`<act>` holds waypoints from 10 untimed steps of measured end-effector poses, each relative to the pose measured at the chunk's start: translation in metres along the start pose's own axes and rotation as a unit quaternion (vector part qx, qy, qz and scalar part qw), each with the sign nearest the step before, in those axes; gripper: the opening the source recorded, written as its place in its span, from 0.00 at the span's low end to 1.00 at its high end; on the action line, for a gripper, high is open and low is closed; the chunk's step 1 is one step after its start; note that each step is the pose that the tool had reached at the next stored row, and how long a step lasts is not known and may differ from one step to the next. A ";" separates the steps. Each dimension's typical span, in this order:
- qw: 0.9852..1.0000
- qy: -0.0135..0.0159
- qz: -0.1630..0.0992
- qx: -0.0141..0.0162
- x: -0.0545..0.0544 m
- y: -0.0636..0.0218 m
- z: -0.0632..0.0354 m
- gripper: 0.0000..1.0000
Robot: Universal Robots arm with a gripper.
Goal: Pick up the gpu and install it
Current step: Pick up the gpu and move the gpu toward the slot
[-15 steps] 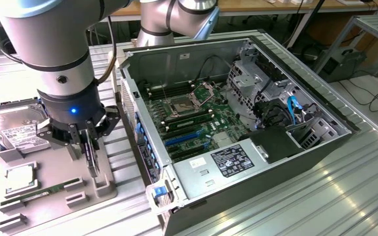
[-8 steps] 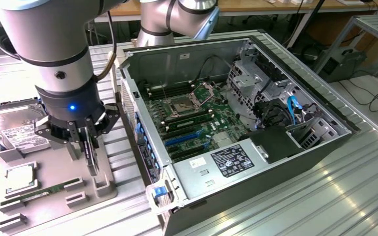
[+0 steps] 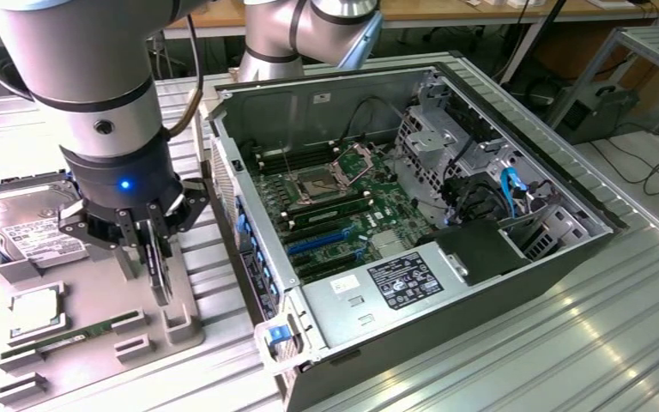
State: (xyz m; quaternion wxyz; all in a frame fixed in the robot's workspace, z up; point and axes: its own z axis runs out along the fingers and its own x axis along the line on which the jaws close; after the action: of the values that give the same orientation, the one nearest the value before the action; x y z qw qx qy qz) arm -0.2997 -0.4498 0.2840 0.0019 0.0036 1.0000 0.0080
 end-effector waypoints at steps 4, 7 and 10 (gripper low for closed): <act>1.000 0.000 0.000 0.000 0.000 0.0000 -0.0016 0.28; 1.000 0.000 0.000 0.000 0.000 0.0001 -0.0027 0.28; 1.000 0.000 0.000 0.000 0.000 0.0001 -0.0038 0.28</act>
State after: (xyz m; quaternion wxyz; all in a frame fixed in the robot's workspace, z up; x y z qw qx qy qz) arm -0.2997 -0.4498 0.2878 0.0019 0.0036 1.0000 0.0075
